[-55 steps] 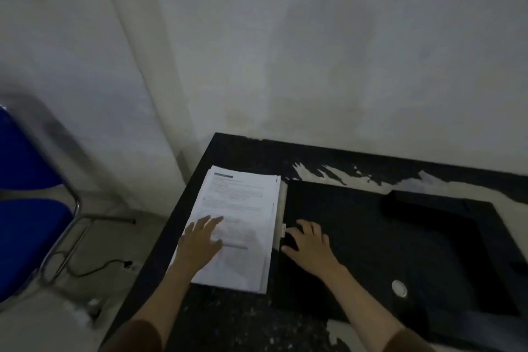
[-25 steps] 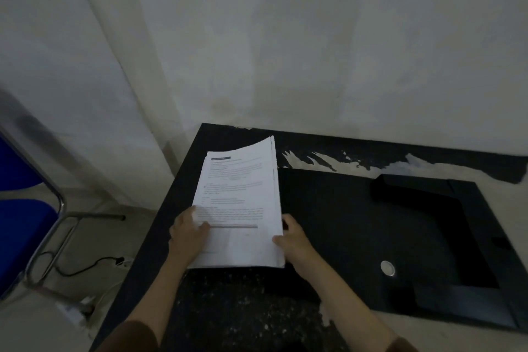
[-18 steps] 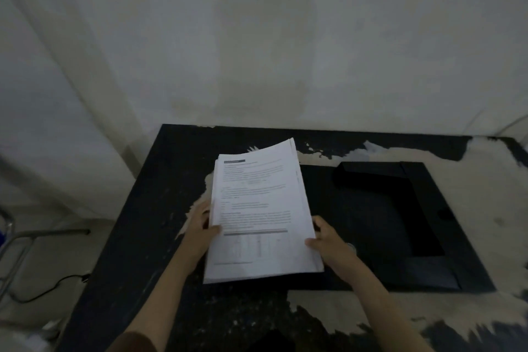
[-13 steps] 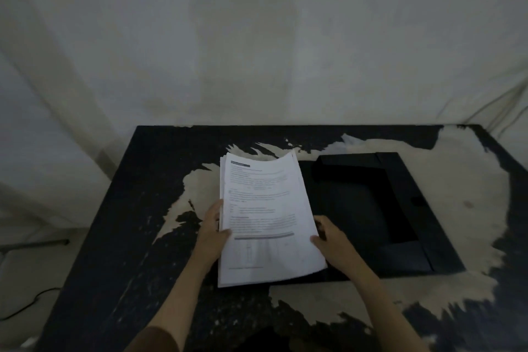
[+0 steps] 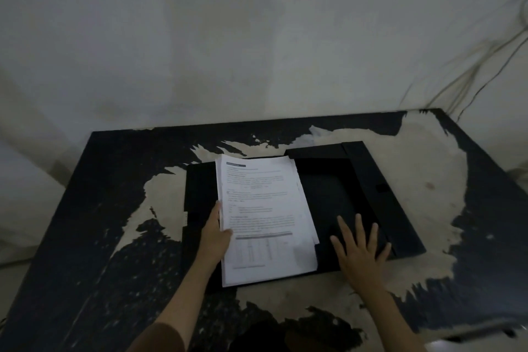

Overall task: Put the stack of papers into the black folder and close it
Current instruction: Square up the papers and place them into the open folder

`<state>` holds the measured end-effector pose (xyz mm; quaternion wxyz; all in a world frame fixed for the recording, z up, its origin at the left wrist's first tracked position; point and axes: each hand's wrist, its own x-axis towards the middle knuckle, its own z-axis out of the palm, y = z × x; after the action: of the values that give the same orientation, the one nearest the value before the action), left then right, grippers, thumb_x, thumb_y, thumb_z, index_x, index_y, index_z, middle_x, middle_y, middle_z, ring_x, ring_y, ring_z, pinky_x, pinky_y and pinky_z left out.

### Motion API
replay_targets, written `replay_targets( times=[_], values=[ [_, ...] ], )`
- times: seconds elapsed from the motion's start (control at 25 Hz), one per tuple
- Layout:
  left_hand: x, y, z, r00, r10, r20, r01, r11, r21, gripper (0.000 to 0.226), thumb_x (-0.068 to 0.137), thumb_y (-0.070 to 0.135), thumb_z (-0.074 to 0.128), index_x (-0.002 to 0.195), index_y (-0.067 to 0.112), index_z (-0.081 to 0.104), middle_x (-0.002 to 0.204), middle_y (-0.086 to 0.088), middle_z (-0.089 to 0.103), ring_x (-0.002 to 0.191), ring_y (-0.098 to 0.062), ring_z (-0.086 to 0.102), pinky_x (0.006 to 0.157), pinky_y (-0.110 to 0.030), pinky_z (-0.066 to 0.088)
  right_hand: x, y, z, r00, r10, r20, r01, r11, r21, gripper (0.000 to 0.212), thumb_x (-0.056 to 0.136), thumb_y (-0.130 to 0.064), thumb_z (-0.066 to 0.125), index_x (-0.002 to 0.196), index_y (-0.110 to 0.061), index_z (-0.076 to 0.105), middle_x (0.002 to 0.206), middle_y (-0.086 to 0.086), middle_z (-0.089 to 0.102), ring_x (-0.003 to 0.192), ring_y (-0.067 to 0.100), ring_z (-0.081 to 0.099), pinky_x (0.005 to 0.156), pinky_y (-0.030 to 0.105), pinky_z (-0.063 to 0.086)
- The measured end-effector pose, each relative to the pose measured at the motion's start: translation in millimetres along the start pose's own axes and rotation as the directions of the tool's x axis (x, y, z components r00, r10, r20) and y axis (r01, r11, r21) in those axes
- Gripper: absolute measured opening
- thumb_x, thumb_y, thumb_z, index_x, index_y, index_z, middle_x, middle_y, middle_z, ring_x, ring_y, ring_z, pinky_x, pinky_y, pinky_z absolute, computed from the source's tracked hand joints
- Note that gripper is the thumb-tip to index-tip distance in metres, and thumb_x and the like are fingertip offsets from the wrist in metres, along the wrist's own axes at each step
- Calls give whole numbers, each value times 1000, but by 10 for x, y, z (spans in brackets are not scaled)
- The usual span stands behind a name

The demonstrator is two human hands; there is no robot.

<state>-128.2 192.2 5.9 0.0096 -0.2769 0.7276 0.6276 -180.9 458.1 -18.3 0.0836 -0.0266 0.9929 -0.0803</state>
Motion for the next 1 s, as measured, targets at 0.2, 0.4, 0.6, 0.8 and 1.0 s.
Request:
replay_targets(
  times=[0.2, 0.4, 0.6, 0.8, 1.0],
  values=[
    [50, 97, 387, 998, 23, 51, -24, 999, 27, 63, 92, -4, 50, 146, 23, 30, 127, 6, 48, 116, -7, 44, 107, -33, 37, -22, -16, -15, 998, 35, 47, -39, 995, 91, 64, 92, -59, -3, 143, -35, 28, 134, 18, 56, 121, 52, 49, 86, 79, 35],
    [70, 187, 782, 992, 90, 90, -93, 995, 30, 50, 95, -4, 43, 138, 21, 37, 119, 9, 50, 109, -5, 47, 105, -25, 36, 4, 14, 7, 999, 5, 52, -8, 998, 61, 63, 92, -59, -1, 141, -34, 32, 137, 16, 54, 122, 52, 47, 87, 78, 33],
    [156, 319, 1045, 983, 47, 180, -71, 990, 125, 48, 97, 0, 35, 143, 14, 30, 137, -5, 46, 113, -7, 43, 102, -19, 29, 47, 35, 64, 998, 49, 42, -49, 999, 7, 74, 94, -57, 1, 123, -26, 62, 134, 14, 58, 121, 49, 50, 88, 75, 35],
    [323, 413, 1251, 920, -172, 354, 27, 925, 378, 75, 96, -3, 31, 150, 10, -20, 162, -11, 4, 147, -25, 17, 124, -35, 17, 48, 16, 43, 996, 48, 72, -50, 999, 20, 71, 94, -56, 4, 119, -29, 65, 130, 11, 62, 118, 47, 54, 87, 75, 37],
    [416, 560, 1398, 882, -207, 423, -29, 872, 489, 77, 94, -6, 33, 151, 9, -16, 160, -13, 14, 143, -27, 27, 121, -38, 26, 46, 21, 25, 997, 51, 55, -53, 998, 24, 73, 94, -55, 2, 115, -28, 67, 127, 11, 64, 115, 47, 56, 85, 74, 39]
  ],
)
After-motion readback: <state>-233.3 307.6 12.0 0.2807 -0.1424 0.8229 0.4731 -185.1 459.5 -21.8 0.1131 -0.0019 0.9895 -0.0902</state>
